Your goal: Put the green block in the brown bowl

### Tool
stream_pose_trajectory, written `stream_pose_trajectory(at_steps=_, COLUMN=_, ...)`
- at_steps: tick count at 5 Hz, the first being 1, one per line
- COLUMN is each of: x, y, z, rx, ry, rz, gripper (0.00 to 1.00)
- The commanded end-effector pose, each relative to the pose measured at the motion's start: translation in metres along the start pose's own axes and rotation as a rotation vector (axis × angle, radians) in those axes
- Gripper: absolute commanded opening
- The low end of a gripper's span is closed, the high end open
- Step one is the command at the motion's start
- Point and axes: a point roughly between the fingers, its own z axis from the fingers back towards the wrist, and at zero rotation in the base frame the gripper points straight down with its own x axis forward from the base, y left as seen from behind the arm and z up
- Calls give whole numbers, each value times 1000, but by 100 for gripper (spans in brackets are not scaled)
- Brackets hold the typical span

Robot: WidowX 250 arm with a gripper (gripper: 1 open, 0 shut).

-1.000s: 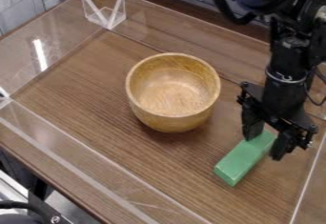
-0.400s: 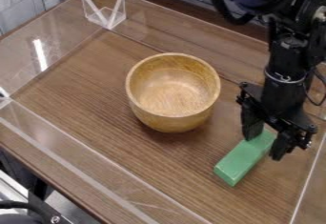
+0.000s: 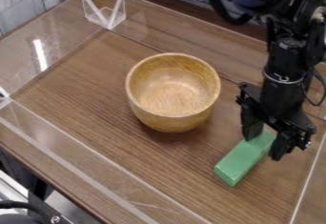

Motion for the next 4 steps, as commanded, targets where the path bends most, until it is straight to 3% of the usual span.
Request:
stream_pose_trajectory(at_steps=1, x=-38, y=17, z=-27, rx=-4, ry=129, rz=52, gripper=100)
stream_pose_trajectory(at_steps=4, x=-41, y=17, z=-26, rx=-4, ry=132, rz=60, gripper=100)
